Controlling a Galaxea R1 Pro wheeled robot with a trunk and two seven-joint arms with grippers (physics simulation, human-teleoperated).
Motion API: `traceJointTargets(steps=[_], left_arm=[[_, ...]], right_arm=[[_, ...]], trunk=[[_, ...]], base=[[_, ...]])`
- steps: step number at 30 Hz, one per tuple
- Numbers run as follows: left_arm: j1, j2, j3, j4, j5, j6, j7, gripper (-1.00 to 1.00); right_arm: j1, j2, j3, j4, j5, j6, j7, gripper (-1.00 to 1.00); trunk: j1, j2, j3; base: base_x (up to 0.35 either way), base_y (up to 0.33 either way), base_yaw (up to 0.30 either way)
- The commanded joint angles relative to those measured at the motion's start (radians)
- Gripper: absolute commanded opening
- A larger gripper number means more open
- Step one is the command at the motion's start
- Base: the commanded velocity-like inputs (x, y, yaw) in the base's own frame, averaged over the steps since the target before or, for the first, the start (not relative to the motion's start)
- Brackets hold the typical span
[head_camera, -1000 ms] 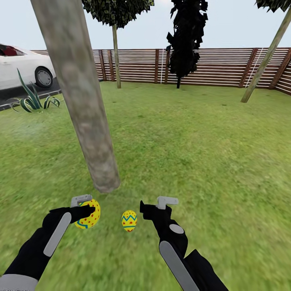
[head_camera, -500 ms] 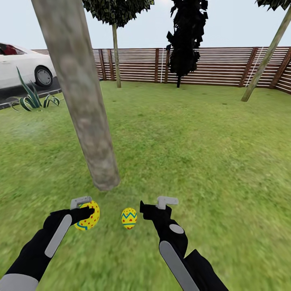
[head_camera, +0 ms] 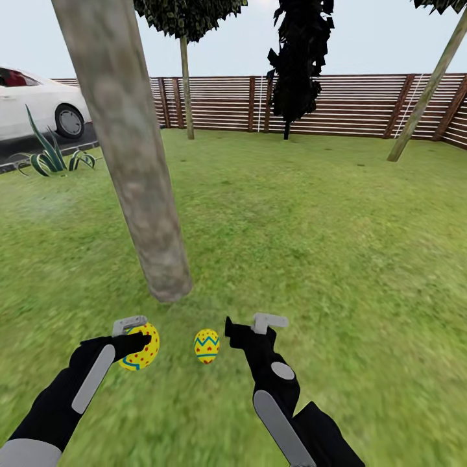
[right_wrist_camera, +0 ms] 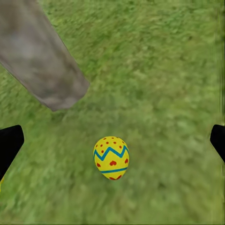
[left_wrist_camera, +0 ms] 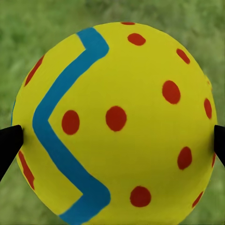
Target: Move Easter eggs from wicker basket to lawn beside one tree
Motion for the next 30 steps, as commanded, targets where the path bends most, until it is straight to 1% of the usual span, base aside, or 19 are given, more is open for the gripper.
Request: traceJointTargets(steps=[1, 3, 5, 6, 7, 9, 10, 11, 13, 16, 17, 18, 21, 27, 28, 30], left_arm=[[0.000, 0.001, -0.003, -0.001, 0.010, 0.002, 0.010, -1.00], [0.000, 0.001, -0.003, -0.001, 0.010, 0.002, 0.010, -1.00], [0.000, 0.002, -0.003, -0.001, 0.010, 0.002, 0.010, -1.00], [0.000, 0.002, -0.003, -0.001, 0.010, 0.002, 0.010, -1.00], [0.000, 0.002, -0.003, -0.001, 0.010, 0.002, 0.010, -1.00], [0.001, 0.002, -0.003, -0.001, 0.010, 0.002, 0.010, -1.00], [0.000, 0.002, -0.003, -0.001, 0.010, 0.002, 0.011, -1.00], [0.000, 0.002, -0.003, -0.001, 0.010, 0.001, 0.011, -1.00], [0.000, 0.002, -0.003, -0.001, 0.010, 0.001, 0.011, -1.00], [0.000, 0.002, -0.003, -0.002, 0.010, 0.002, 0.012, -1.00], [0.000, 0.002, -0.003, -0.002, 0.010, 0.002, 0.013, -1.00], [0.000, 0.002, -0.003, -0.003, 0.011, 0.002, 0.014, -1.00], [0.001, 0.001, -0.003, -0.004, 0.011, 0.002, 0.016, -1.00], [0.000, 0.004, -0.003, -0.004, 0.010, 0.002, 0.016, -1.00], [0.000, 0.004, -0.003, -0.004, 0.010, 0.002, 0.016, -1.00], [0.001, 0.005, -0.003, -0.004, 0.012, 0.002, 0.015, -1.00]], right_arm=[[-0.005, -0.002, -0.002, -0.002, -0.005, 0.003, -0.023, 1.00], [-0.021, -0.003, -0.007, -0.002, -0.005, 0.015, -0.087, 1.00], [-0.039, 0.002, -0.011, -0.002, -0.004, 0.079, -0.123, 1.00], [-0.049, 0.003, -0.021, -0.002, -0.004, 0.121, -0.132, 1.00], [-0.058, 0.007, -0.058, -0.002, -0.006, 0.176, -0.139, 1.00], [-0.064, 0.012, -0.129, -0.002, -0.013, 0.224, -0.144, 1.00], [-0.065, 0.013, -0.154, -0.002, -0.017, 0.244, -0.145, 1.00], [-0.067, 0.016, -0.171, -0.002, -0.019, 0.261, -0.145, 1.00], [-0.068, 0.026, -0.190, -0.002, -0.021, 0.287, -0.146, 1.00], [-0.087, 0.034, -0.199, -0.002, -0.023, 0.358, -0.145, 1.00], [-0.092, 0.040, -0.201, -0.002, -0.026, 0.383, -0.145, 1.00], [-0.097, 0.056, -0.202, -0.002, -0.040, 0.407, -0.145, 1.00], [-0.102, 0.072, -0.202, -0.002, -0.062, 0.426, -0.145, 1.00], [-0.114, 0.089, -0.201, -0.002, -0.072, 0.435, -0.145, 1.00], [-0.115, 0.089, -0.201, -0.002, -0.079, 0.435, -0.145, 1.00], [-0.115, 0.089, -0.203, -0.002, -0.110, 0.450, -0.145, 1.00]], trunk=[[0.004, -0.008, -0.004], [0.011, -0.022, -0.010], [0.019, -0.036, -0.017], [0.023, -0.043, -0.020], [0.027, -0.050, -0.023], [0.034, -0.064, -0.029], [0.038, -0.071, -0.032], [0.042, -0.078, -0.035], [0.050, -0.092, -0.042], [0.061, -0.113, -0.051], [0.065, -0.120, -0.054], [0.069, -0.127, -0.057], [0.080, -0.148, -0.067], [0.103, -0.190, -0.086], [0.103, -0.190, -0.086], [0.103, -0.190, -0.086]], base=[[0.000, 0.000, 0.000], [0.000, 0.000, 0.000], [0.000, 0.000, 0.000], [0.000, 0.000, 0.000], [0.000, 0.000, 0.000], [0.000, 0.000, 0.000], [0.000, 0.000, 0.000], [0.000, 0.000, 0.000], [0.000, 0.000, 0.000], [0.000, 0.000, 0.000], [0.000, 0.000, 0.000], [0.000, 0.000, 0.000], [0.000, 0.000, 0.000], [0.000, 0.000, 0.000], [0.000, 0.000, 0.000], [0.000, 0.000, 0.000]])
